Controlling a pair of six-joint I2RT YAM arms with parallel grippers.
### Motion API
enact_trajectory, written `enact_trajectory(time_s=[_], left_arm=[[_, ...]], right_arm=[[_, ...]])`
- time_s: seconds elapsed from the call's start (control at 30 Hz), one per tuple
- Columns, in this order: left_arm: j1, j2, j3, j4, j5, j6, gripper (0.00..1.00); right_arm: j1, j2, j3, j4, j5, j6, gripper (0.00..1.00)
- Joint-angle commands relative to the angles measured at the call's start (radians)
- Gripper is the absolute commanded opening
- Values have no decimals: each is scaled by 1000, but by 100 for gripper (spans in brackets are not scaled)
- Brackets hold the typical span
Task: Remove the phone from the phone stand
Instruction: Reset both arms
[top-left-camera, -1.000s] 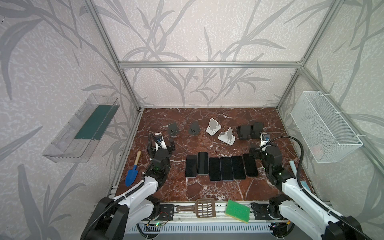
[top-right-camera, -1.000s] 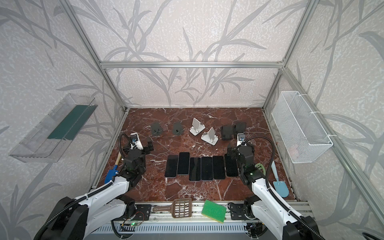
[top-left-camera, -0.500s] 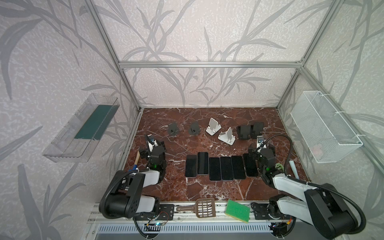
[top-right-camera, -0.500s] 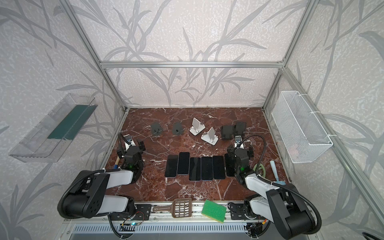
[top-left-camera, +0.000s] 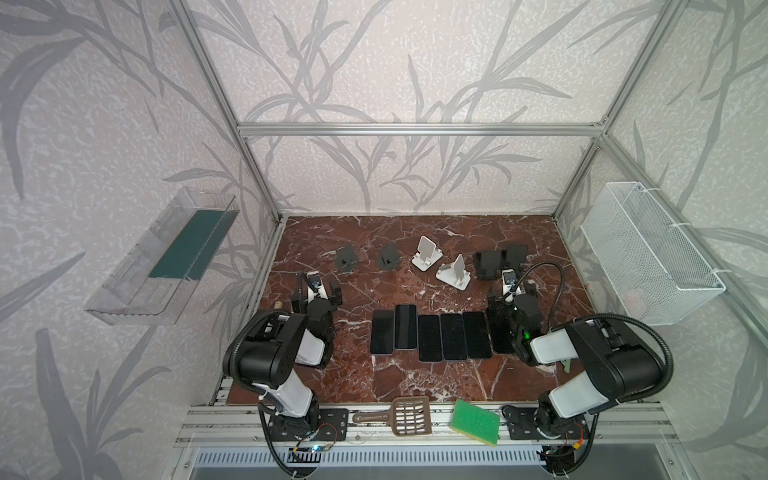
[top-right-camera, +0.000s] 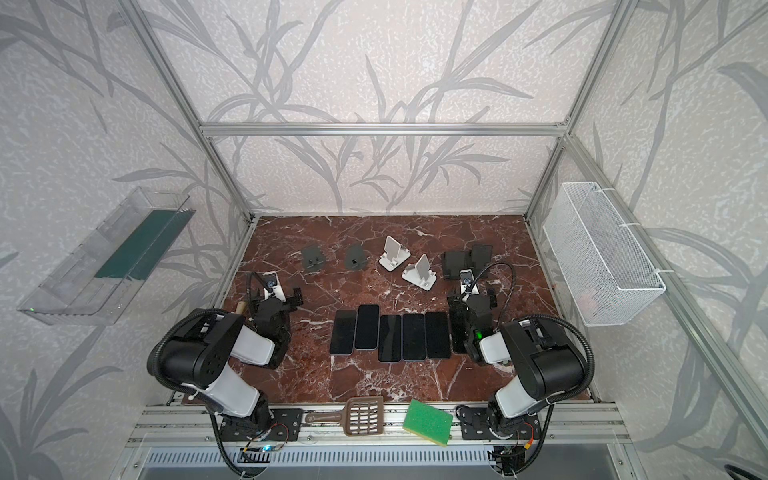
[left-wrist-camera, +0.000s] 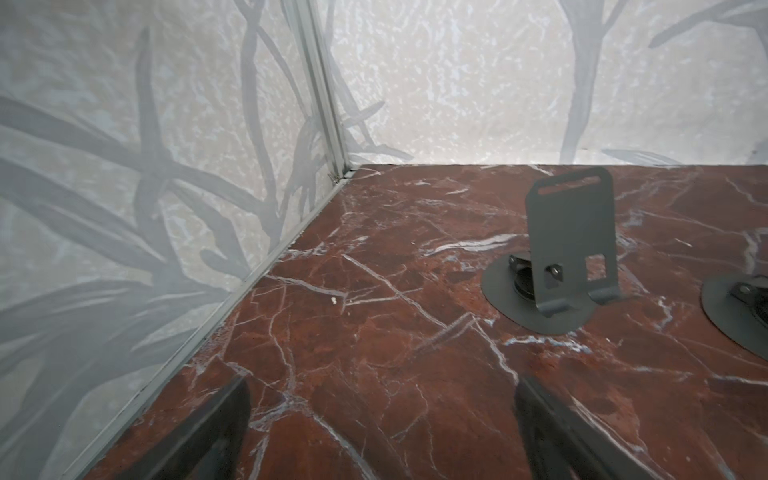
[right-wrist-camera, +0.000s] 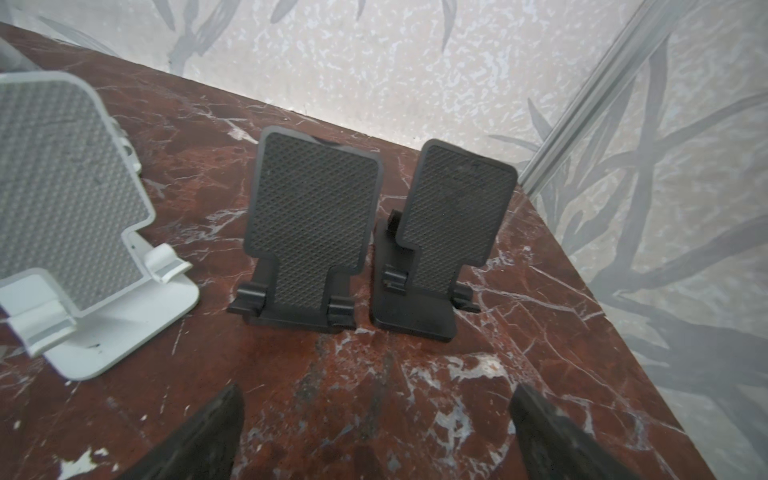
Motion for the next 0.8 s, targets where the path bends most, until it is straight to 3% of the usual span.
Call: enact_trajectory(time_s=[0.0,0.07,0.1,0.13,0.23,0.77], left_arm=[[29,-22,50,-51,76,3,99],[86,-63,138,-287,156,-50,100],[143,-84,179,-403,253,-92,100],[168,-107,177,-440,300,-120,99],[170,-76,163,-354,322,-88,99],[167,-79,164,-364,321,-87,100]], right_arm=[[-52,58,6,159,-109,33,99],[-67,7,54,-19,-90,72,99],[-84,-2,103,-121,-100,93,99],[-104,3,136,-168,-120,108,99],[-129,0,124,-149,-160,124,99],[-128,0,133,-167,-197,110,99]])
